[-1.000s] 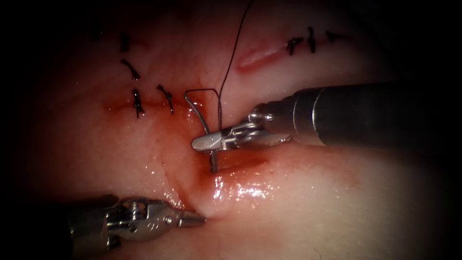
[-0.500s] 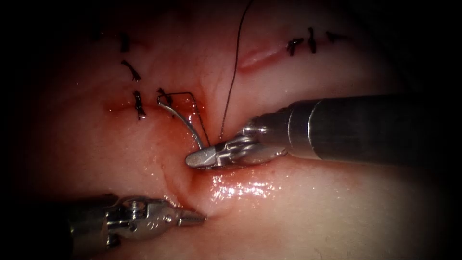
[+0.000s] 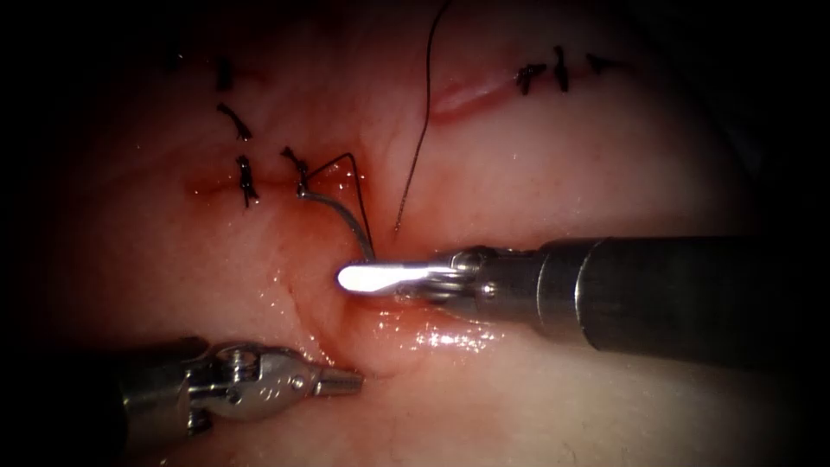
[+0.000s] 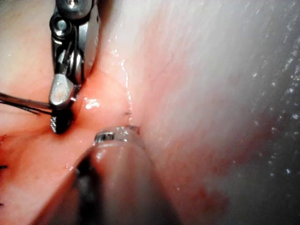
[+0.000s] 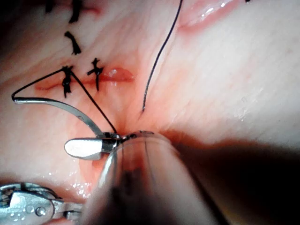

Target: Wound Closure

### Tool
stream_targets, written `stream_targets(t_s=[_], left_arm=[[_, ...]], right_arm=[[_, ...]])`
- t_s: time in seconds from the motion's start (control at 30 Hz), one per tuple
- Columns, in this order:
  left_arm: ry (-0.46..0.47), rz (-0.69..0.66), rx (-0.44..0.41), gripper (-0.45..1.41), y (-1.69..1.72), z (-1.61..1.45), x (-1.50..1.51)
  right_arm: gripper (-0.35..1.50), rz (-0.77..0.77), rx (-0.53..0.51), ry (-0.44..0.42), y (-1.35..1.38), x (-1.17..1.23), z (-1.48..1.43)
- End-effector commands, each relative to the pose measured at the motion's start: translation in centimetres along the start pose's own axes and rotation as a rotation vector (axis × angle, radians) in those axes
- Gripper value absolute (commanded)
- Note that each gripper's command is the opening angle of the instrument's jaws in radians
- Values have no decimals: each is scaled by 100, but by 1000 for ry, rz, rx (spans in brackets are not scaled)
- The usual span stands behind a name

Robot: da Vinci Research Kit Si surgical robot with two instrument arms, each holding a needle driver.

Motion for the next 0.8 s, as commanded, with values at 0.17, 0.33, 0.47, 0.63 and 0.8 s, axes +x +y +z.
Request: stream_targets(t_s=[0.17, 0.33, 0.47, 0.63, 0.8], left_arm=[[-1, 1, -2, -45, -1, 7, 3], [-4, 1, -4, -45, -1, 6, 3], [-6, 1, -5, -45, 0, 7, 3], [-6, 1, -5, -45, 0, 7, 3], [-8, 1, -7, -45, 0, 7, 3]], right_arm=[[148, -163, -28, 74, 7, 17, 14], [148, -368, -102, 99, 4, 40, 10], [148, -525, -166, 112, -2, 67, 7], [148, -659, -210, 92, -7, 86, 6], [148, -807, -285, 34, -25, 99, 8]])
